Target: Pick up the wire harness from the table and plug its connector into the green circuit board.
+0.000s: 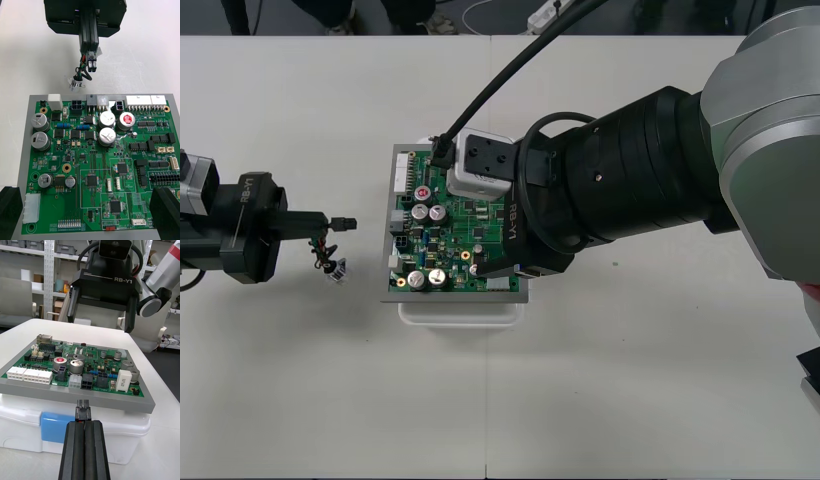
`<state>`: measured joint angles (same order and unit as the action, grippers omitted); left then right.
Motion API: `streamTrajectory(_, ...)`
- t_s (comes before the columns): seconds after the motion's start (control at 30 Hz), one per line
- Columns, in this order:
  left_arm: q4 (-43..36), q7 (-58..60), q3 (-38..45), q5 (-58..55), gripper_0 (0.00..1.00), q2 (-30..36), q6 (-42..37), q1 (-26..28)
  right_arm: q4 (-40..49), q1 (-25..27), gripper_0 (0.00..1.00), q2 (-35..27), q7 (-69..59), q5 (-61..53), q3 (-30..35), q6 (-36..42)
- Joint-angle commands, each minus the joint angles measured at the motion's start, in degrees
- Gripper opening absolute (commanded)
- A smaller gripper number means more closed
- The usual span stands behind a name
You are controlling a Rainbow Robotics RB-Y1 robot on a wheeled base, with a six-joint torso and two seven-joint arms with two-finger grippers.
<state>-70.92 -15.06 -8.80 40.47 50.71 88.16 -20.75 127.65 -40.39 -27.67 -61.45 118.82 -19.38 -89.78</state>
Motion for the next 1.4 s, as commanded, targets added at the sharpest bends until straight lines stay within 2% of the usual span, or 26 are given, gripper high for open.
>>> streamTrajectory(0.03, -1.67, -2.34, 1.06, 0.22, 0.00, -1.14, 1.84, -1.13, 1.46, -0.92, 0.99, 0.95, 2.21, -0.70, 1.71, -0.22)
streamTrajectory(0.73, -1.67, -0.59, -0.08, 1.80, 0.00, -4.04, 1.84, -4.21, 1.46, -0.92, 0.99, 0.77, 2.38, -0.96, 1.71, -0.22)
streamTrajectory(1.4, -2.29, -0.41, -1.93, 2.50, 0.00, -4.39, 1.84, -4.74, 1.72, -0.92, 0.99, 0.69, 2.65, -1.05, 1.71, -0.22)
